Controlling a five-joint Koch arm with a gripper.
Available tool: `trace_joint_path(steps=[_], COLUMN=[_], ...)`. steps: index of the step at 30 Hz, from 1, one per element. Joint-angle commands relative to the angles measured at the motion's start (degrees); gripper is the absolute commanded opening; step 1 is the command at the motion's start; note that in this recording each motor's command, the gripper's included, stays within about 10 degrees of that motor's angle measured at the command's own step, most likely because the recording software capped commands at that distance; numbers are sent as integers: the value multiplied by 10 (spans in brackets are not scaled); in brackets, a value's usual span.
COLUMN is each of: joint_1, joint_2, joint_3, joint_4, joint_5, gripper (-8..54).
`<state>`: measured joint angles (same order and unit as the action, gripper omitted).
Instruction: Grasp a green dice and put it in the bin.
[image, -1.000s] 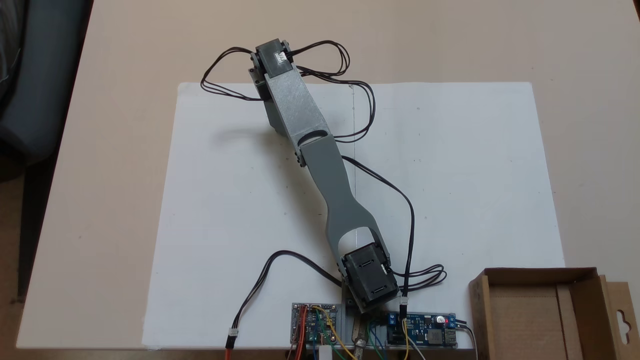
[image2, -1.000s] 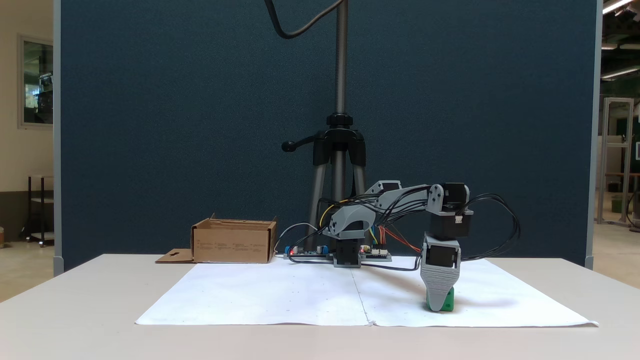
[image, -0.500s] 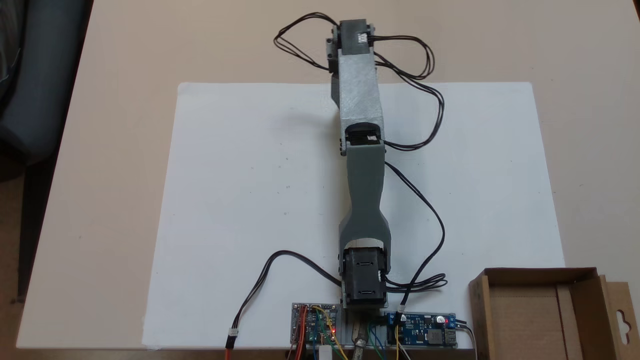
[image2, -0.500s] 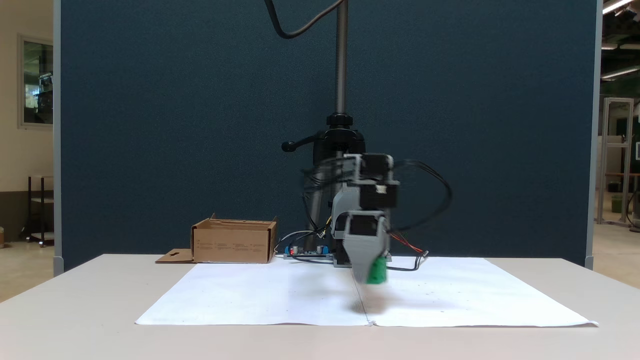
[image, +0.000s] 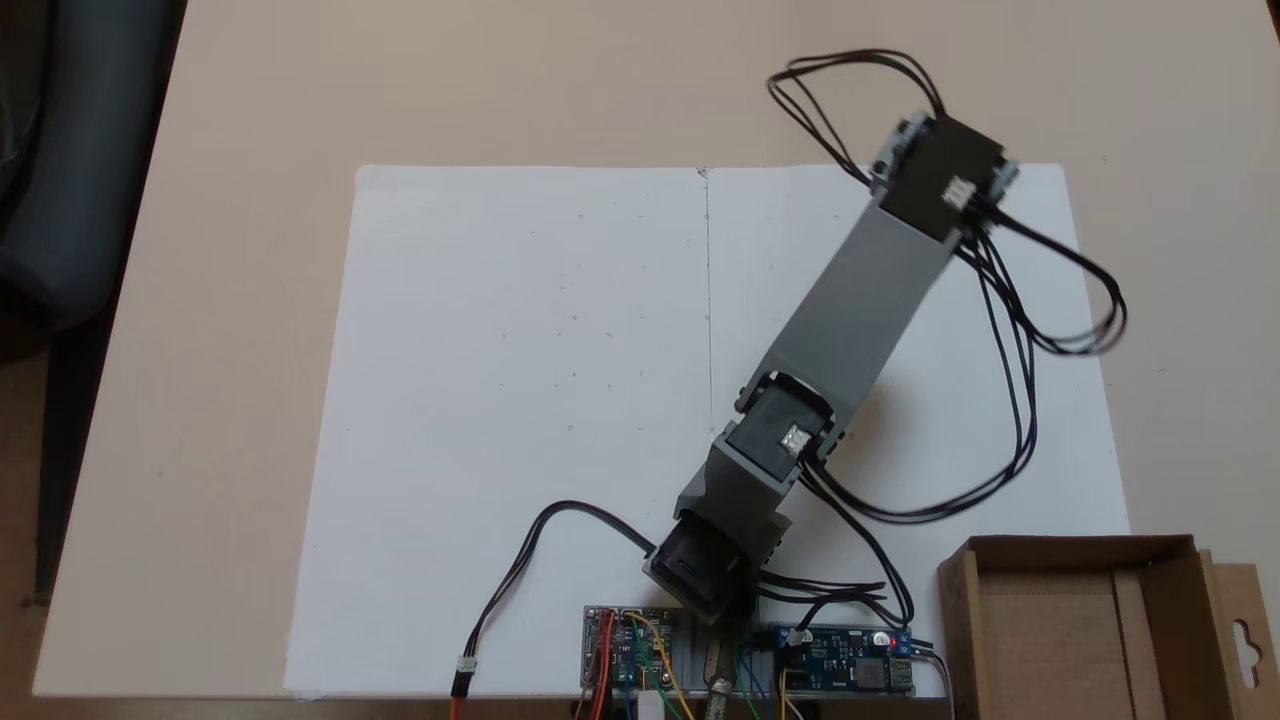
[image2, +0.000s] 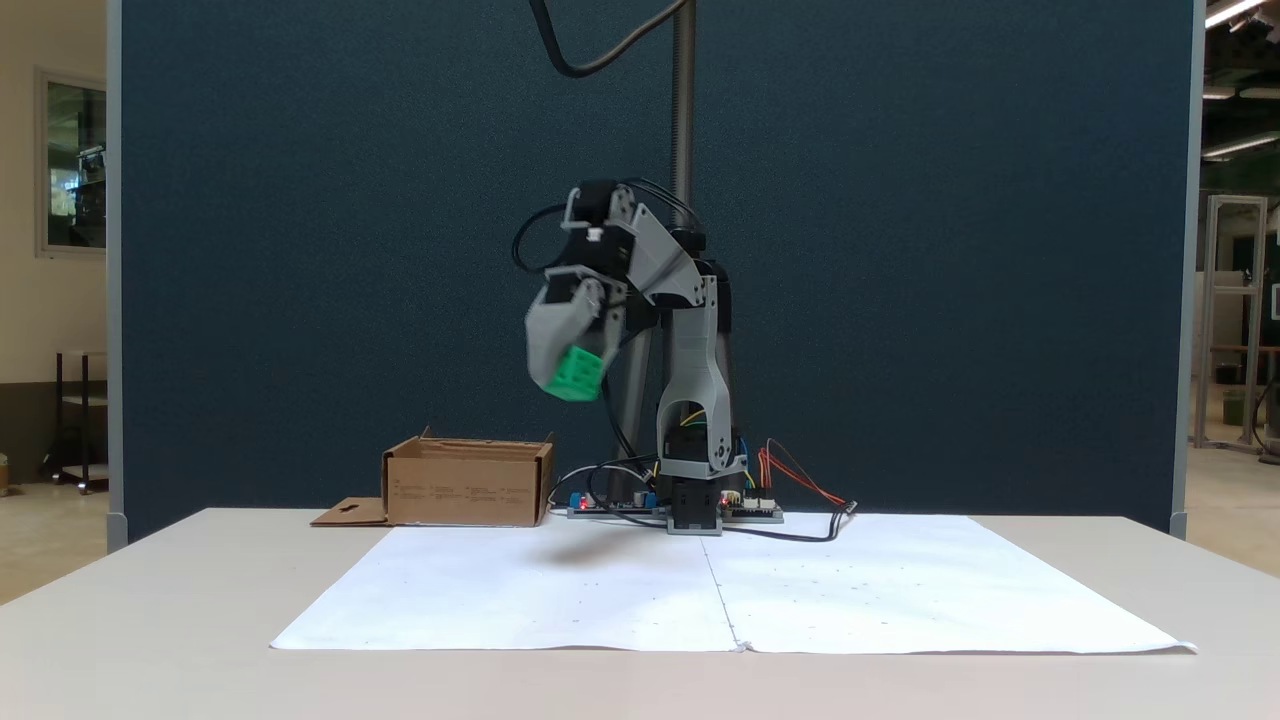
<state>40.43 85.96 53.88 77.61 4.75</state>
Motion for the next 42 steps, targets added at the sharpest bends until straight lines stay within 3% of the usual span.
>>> trace_joint_path(steps=[1,10,18,27,39,40,41,42], joint_1=[83,348,529,640,662,662,662,661], joint_2=[25,24,-48,-168,-164,-165,-165,-165], joint_3=[-54,-123,-135,-137,47,47,48,57], joint_4=[67,91,89,21,-130,-146,-158,-170], joint_5=[-65,-156,-255,-326,-345,-345,-344,-342], gripper=[137,137,138,137,142,183,294,329])
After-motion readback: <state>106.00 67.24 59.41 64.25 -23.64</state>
